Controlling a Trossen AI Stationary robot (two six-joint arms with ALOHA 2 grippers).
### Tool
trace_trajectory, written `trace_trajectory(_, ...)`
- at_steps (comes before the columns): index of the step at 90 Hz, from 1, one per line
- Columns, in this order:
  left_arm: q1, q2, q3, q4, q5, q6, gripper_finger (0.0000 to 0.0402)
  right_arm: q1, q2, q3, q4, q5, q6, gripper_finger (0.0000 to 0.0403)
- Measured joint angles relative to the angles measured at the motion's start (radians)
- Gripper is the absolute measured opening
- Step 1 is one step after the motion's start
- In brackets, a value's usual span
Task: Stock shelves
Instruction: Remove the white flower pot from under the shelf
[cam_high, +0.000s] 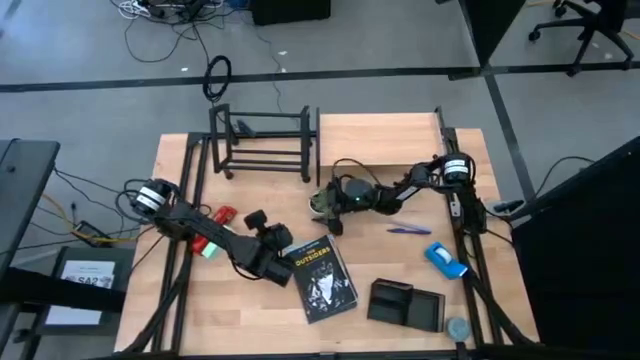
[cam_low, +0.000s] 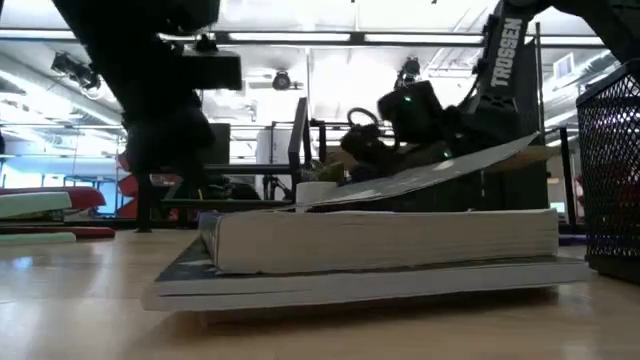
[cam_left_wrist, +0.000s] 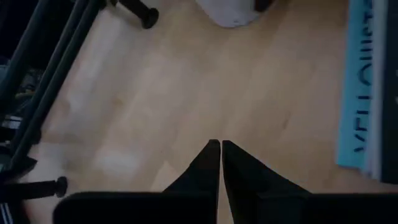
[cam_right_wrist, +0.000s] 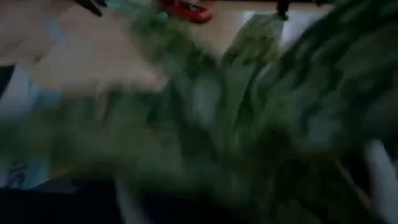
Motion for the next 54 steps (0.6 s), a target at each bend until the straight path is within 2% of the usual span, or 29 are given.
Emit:
trace_trajectory(7,-0.025,-0.008,0.05,-0.072,-0.003,-0.026,0.0,0.015,0.0,0.031,-0.019,0.002,0.013,0.0316)
trace_trajectory(17,-0.078,-0.021,0.162,-0.243,-0.074,-0.105,0.0,0.043,0.001,0.084,-0.064,0.0,0.049,0.0316)
trace_trajectory(33,-0.158,-0.02,0.369,-0.643,-0.225,-0.323,0.0,0.107,0.001,0.235,-0.169,-0.021,0.053,0.0316)
trace_trajectory(54,-0.201,-0.082,0.485,-0.648,-0.368,-0.268,0.0,0.222,0.008,0.526,-0.443,-0.018,-0.043,0.0316)
